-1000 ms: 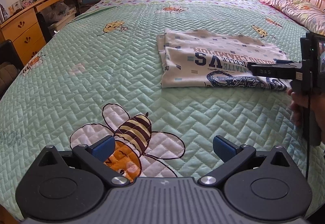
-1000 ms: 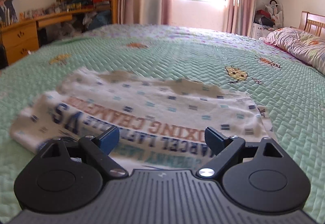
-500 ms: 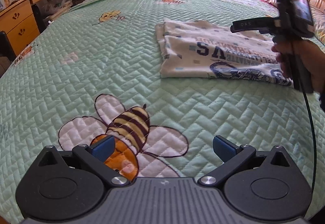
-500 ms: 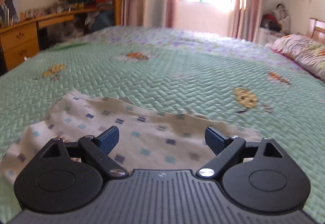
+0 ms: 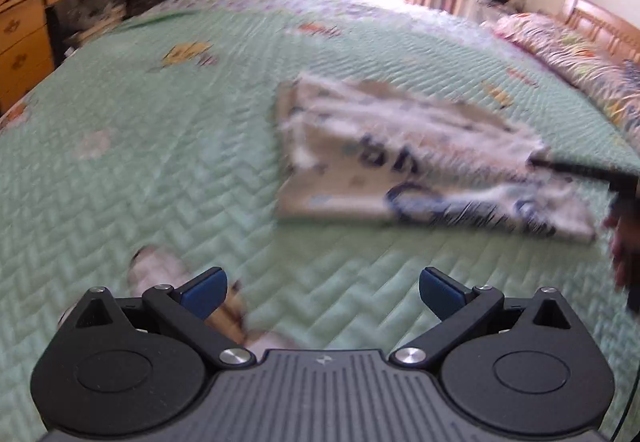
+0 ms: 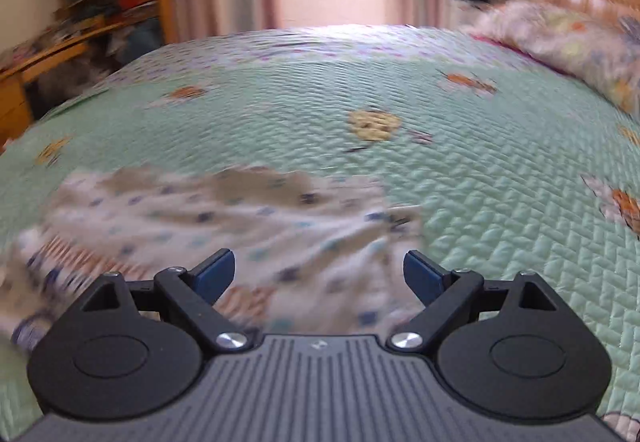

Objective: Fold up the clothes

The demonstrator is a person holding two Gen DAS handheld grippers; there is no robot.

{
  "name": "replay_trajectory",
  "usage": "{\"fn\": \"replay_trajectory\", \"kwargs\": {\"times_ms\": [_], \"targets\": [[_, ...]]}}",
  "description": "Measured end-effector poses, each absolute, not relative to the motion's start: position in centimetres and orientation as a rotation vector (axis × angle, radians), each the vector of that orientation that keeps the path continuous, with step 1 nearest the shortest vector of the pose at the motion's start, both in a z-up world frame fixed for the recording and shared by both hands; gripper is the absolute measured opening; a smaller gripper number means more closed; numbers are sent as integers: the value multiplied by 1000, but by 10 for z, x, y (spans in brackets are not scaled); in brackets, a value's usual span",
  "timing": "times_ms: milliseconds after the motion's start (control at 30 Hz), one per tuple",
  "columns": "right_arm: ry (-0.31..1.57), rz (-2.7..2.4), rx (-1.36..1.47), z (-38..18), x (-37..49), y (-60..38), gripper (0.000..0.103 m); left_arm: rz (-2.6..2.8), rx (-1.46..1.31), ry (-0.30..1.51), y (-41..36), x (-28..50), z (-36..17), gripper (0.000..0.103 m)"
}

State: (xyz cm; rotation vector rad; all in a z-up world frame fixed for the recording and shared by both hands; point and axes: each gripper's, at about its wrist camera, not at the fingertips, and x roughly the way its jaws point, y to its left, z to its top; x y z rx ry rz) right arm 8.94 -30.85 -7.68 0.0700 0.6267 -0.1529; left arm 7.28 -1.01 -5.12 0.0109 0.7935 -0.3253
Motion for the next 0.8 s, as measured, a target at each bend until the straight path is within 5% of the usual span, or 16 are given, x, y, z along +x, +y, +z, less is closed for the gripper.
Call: {"fn": "replay_trajectory", "kwargs": {"times_ms": [333, 567, 800], "targets": [[476, -154, -57, -78, -2, -272, 92, -404, 15, 691, -55, 137, -30, 102], [529, -71, 13, -69, 85, -257, 92, -332, 102, 799, -88, 200, -71, 101], [604, -123, 53, -100, 43, -268, 92, -305, 138, 790, -39, 134, -91, 102]]}}
